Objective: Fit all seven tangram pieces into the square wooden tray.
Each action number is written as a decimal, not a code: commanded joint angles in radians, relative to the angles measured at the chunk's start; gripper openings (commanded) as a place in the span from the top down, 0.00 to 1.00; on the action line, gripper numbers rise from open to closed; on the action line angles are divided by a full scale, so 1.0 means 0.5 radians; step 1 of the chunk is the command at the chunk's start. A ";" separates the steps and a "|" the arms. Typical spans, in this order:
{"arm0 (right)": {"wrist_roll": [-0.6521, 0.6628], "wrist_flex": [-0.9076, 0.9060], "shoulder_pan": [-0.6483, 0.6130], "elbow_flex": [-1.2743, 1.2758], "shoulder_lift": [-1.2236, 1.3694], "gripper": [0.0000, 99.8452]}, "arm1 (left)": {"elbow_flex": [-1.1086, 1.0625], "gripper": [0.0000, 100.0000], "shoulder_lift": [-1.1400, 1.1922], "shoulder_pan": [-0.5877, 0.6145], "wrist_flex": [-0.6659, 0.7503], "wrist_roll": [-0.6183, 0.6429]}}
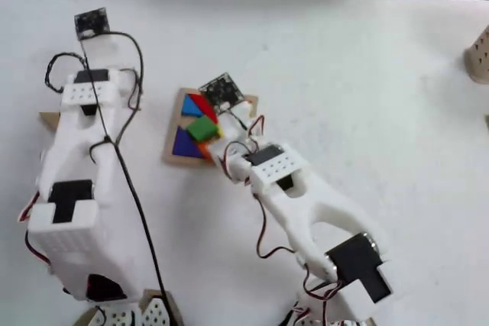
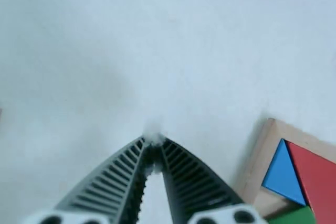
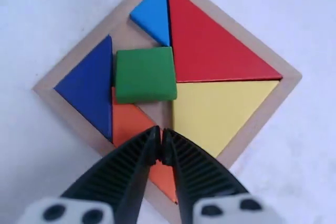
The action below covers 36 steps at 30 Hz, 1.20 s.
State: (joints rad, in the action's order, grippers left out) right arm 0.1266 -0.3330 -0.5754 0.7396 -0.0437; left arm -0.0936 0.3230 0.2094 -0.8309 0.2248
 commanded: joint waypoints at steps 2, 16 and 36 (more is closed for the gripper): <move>-0.144 0.069 -0.066 -0.071 -0.005 0.98 | 0.288 0.98 0.057 0.044 -0.147 0.021; -0.172 0.017 -0.164 -0.252 0.170 0.98 | 0.341 0.98 0.112 0.041 -0.181 0.021; -0.157 0.002 -0.124 -0.592 0.474 0.98 | 0.328 0.98 0.118 0.035 -0.175 0.018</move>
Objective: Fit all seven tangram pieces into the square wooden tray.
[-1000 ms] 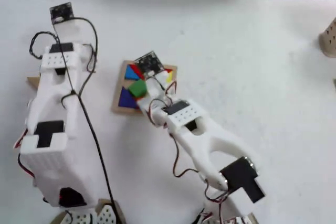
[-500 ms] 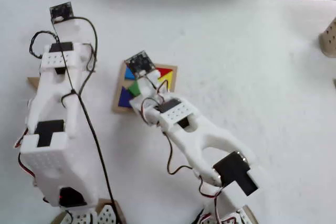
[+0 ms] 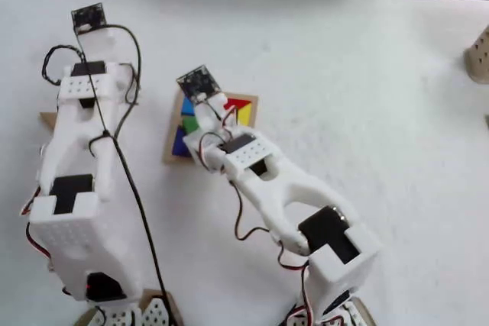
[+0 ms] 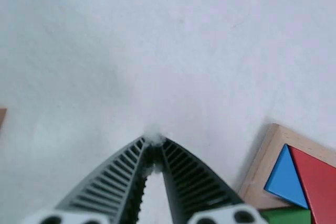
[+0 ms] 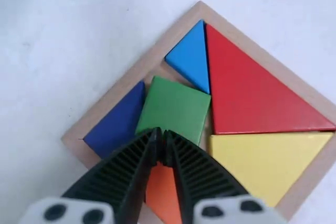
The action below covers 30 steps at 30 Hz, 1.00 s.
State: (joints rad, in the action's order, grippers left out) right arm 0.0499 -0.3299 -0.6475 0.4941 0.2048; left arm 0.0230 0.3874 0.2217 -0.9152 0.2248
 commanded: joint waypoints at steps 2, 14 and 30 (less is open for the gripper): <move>-0.003 0.008 0.023 -0.107 -0.014 0.98 | 0.095 0.98 -0.011 0.011 -0.006 0.018; -0.012 -0.195 0.103 -0.279 -0.041 0.98 | 0.089 0.98 -0.008 0.017 -0.009 0.015; -0.018 -0.094 0.051 0.006 -0.183 0.98 | 0.089 0.98 -0.011 0.023 -0.012 0.015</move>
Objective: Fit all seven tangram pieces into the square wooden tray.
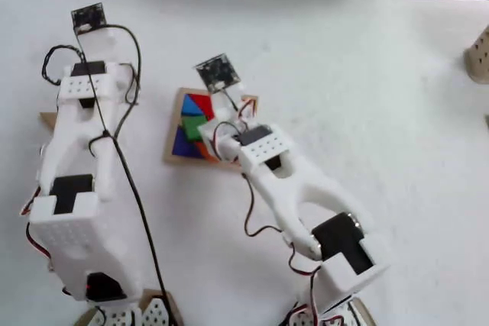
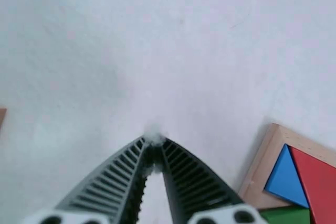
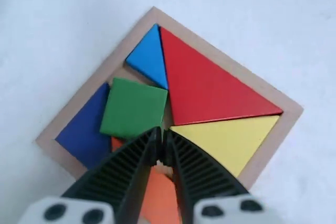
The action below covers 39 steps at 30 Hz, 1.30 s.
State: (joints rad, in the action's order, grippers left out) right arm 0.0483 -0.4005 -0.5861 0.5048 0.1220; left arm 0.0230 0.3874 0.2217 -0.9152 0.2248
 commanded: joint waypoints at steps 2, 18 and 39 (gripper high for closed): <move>-0.015 0.051 -0.109 -0.015 -0.008 0.98 | 0.089 0.98 -0.011 0.023 -0.012 0.015; -0.126 -0.106 -0.167 -0.362 0.327 0.98 | 0.089 0.98 -0.011 0.023 -0.012 0.015; -0.129 -0.351 0.198 -0.230 -0.066 0.98 | 0.068 0.98 -0.008 -0.044 -0.012 0.006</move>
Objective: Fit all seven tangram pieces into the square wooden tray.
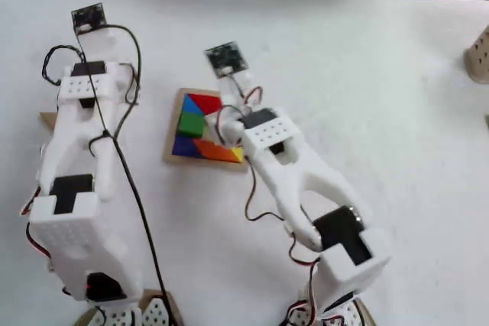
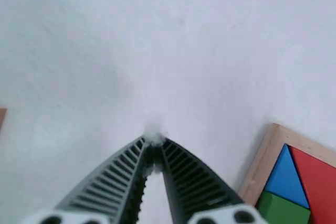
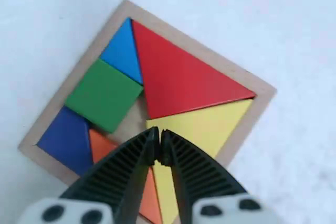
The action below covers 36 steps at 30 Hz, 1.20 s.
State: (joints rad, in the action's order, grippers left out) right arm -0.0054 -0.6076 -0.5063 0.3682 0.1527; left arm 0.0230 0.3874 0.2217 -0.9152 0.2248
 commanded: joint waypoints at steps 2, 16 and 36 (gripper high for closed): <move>-0.018 0.143 0.029 0.114 -0.137 0.98 | 0.043 0.98 -0.008 -0.094 -0.009 0.003; 0.258 -0.315 0.413 0.365 -0.496 0.98 | 0.258 0.98 0.318 -0.370 0.500 0.003; 0.267 0.094 0.471 0.620 -0.508 0.98 | 1.829 0.98 1.306 -0.502 -0.491 -0.025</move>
State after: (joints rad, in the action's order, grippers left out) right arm 0.1082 -0.5815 -0.2839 0.6874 -0.0575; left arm 0.8178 1.0579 -0.0161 -0.9521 0.2232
